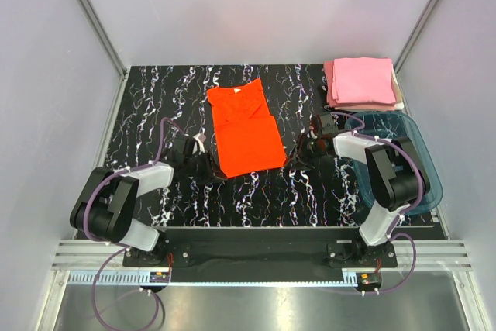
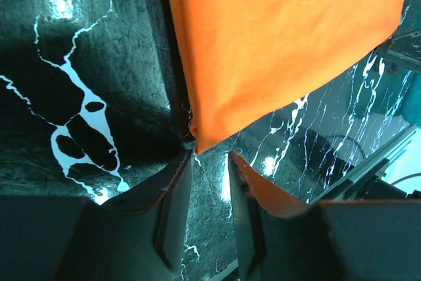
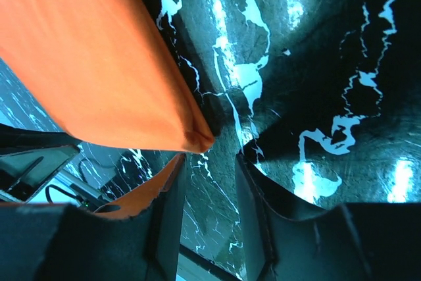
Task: Fold and stack the t-shirts
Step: Fold the tshirt
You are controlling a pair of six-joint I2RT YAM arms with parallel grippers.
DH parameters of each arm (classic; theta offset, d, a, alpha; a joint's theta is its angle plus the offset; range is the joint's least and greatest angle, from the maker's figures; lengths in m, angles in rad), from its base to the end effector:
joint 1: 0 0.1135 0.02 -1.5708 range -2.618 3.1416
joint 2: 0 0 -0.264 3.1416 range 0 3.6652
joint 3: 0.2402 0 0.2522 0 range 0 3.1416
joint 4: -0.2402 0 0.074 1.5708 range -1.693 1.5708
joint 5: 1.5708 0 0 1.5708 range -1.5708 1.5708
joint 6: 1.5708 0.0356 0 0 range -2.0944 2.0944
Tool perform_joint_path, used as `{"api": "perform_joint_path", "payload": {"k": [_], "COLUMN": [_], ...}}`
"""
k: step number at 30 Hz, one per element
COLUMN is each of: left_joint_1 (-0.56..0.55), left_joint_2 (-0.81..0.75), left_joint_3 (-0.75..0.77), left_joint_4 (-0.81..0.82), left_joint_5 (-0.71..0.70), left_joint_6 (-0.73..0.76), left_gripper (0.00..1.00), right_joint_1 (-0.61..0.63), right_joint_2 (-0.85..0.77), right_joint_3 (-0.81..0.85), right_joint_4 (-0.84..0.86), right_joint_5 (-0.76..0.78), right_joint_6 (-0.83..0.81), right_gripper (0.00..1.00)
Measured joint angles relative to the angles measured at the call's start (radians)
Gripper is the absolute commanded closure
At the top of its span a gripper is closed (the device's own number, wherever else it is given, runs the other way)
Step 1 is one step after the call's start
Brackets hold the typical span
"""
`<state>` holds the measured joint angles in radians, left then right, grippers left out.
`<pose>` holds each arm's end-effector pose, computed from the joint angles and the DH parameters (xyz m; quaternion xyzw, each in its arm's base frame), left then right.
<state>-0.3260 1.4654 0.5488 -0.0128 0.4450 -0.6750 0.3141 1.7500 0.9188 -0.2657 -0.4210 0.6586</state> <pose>0.2342 -0.0954 0.1331 -0.0922 0.9236 -0.3313 0.1693 0.3047 0.1143 0.1380 0.1146 0.9449 0.2869 0.1080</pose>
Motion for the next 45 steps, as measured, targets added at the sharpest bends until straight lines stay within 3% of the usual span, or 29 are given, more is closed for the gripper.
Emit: {"api": "perform_joint_path", "payload": {"k": [8, 12, 13, 14, 18, 28, 39, 42, 45], "left_joint_1": [-0.008, -0.011, -0.013, -0.014, -0.025, -0.099, -0.273, -0.319, -0.329], "left_joint_2": [0.003, 0.011, 0.015, 0.019, 0.023, -0.097, -0.431, -0.476, -0.457], "left_joint_3": [-0.001, -0.001, 0.0, 0.0, 0.006, 0.02, 0.021, 0.026, 0.025], "left_joint_4": [0.007, 0.006, 0.005, 0.005, 0.004, -0.14, -0.319, -0.352, -0.344], "left_joint_5": [-0.006, -0.011, -0.013, -0.013, -0.006, -0.071, -0.18, -0.196, -0.191], "left_joint_6": [-0.008, -0.007, -0.005, -0.005, 0.0, 0.05, 0.025, 0.01, -0.018], "left_gripper": [0.71, 0.87, 0.97, 1.0, 1.0, 1.0, 1.0, 0.8, 0.77], "right_joint_1": [0.0, 0.0, 0.0, 0.0, 0.0, 0.0, 0.013, 0.015, 0.015], "right_joint_2": [0.019, 0.029, 0.03, 0.031, 0.035, -0.039, -0.425, -0.531, -0.57], "right_joint_3": [-0.011, -0.011, -0.011, -0.011, -0.018, -0.077, -0.118, -0.132, -0.157], "right_joint_4": [0.076, 0.094, 0.097, 0.098, 0.097, 0.084, -0.144, -0.183, -0.198], "right_joint_5": [-0.034, -0.044, -0.044, -0.044, -0.037, -0.022, 0.092, 0.108, 0.117], "right_joint_6": [0.025, 0.032, 0.032, 0.032, 0.033, 0.019, -0.018, -0.018, -0.016], "right_gripper": [0.6, 0.63, 0.66, 0.74, 1.0, 1.0, 1.0, 1.0, 1.0]}}
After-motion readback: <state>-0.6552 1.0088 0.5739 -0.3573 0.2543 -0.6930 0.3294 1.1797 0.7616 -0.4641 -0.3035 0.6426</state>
